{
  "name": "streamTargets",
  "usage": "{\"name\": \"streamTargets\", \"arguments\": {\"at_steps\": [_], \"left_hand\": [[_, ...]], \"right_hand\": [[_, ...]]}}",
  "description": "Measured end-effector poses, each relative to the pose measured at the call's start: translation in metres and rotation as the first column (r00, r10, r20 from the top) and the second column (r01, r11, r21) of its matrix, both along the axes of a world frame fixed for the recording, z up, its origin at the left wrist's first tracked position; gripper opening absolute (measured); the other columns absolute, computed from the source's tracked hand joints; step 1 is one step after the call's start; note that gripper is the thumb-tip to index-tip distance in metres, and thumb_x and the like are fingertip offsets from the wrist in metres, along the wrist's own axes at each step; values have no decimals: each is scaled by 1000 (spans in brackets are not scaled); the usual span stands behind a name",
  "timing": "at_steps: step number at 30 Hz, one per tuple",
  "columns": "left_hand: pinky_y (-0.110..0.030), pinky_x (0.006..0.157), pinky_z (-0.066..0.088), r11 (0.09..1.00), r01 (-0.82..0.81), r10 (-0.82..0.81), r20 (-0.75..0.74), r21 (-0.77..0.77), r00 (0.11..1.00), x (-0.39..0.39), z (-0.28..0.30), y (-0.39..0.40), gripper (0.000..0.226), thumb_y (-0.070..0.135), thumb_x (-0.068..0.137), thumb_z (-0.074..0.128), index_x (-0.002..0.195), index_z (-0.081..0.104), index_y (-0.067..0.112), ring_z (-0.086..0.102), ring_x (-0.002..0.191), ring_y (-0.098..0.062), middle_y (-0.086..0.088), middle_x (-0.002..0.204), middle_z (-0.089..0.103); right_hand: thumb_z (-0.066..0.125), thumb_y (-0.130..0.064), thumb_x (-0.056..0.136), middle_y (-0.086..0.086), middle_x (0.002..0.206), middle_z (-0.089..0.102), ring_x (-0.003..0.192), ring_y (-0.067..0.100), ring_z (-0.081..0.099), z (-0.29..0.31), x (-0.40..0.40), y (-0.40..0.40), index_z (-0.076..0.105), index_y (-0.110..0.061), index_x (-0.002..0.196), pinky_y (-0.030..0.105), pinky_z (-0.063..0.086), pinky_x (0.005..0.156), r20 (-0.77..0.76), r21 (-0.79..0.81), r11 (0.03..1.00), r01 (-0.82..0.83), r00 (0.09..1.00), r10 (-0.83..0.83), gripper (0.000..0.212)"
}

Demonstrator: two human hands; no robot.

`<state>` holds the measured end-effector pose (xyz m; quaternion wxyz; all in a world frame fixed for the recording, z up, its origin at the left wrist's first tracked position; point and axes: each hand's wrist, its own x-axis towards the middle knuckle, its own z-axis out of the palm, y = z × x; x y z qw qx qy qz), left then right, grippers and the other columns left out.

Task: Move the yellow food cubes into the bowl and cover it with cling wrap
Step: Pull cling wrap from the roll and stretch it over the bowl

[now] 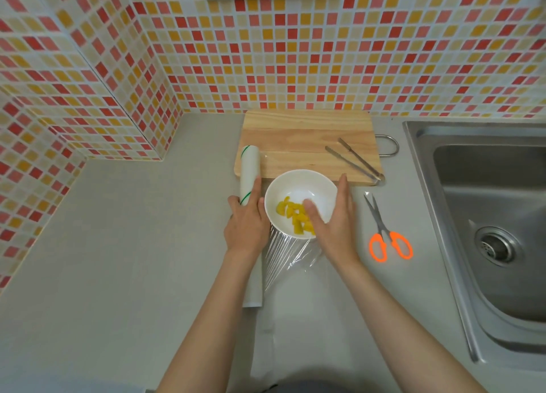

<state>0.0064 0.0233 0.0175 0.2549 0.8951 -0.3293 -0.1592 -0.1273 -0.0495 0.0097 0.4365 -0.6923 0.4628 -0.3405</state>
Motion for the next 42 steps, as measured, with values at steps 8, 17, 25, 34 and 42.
{"name": "streamTargets", "arguments": {"at_steps": [8, 17, 25, 34, 42], "left_hand": [[-34, 73, 35, 999, 20, -24, -81, -46, 996, 6, -7, 1, 46, 44, 98, 19, 143, 13, 54, 46, 81, -27, -5, 105, 42], [-21, 99, 24, 974, 66, -158, -437, -218, 885, 32, -6, 13, 58, 20, 96, 27, 140, 19, 56, 34, 137, -18, 3, 152, 33], [-32, 66, 53, 921, -237, -65, -720, -310, 691, 54, -2, 33, 91, 21, 79, 74, 143, 17, 51, 64, 72, -19, -13, 100, 65], [-4, 80, 43, 882, -262, -50, -630, -392, 775, 49, -8, 29, 62, 39, 92, 54, 146, 23, 41, 55, 117, -2, 13, 134, 48], [-3, 75, 45, 873, -262, -68, -635, -411, 769, 45, -12, 27, 48, 32, 98, 43, 144, 30, 39, 55, 89, 26, 43, 110, 46]], "right_hand": [[58, -83, 42, 13, 156, -17, 142, 20, -23, 18, -21, -35, -17, -3, 142, 44, -19, 112, -761, -132, 787, -602, 571, 309, 148], [29, -97, 33, 10, 156, -18, 136, 12, -29, 20, -22, -36, -19, -7, 142, 49, -27, 107, -782, -111, 765, -634, 531, 327, 149], [46, -88, 44, 6, 156, -21, 134, 10, -31, 16, -21, -36, -21, -10, 142, 49, -29, 103, -752, -68, 780, -622, 546, 370, 142], [67, -72, 51, 1, 156, -20, 131, 3, -31, 22, -20, -41, -21, -15, 142, 50, -28, 105, -705, 14, 810, -587, 568, 424, 140], [73, -41, 71, 3, 154, 24, 143, 17, 18, 35, -51, -47, 19, -19, 145, 38, 11, 117, -362, 8, 947, -320, 882, 301, 94]]}}
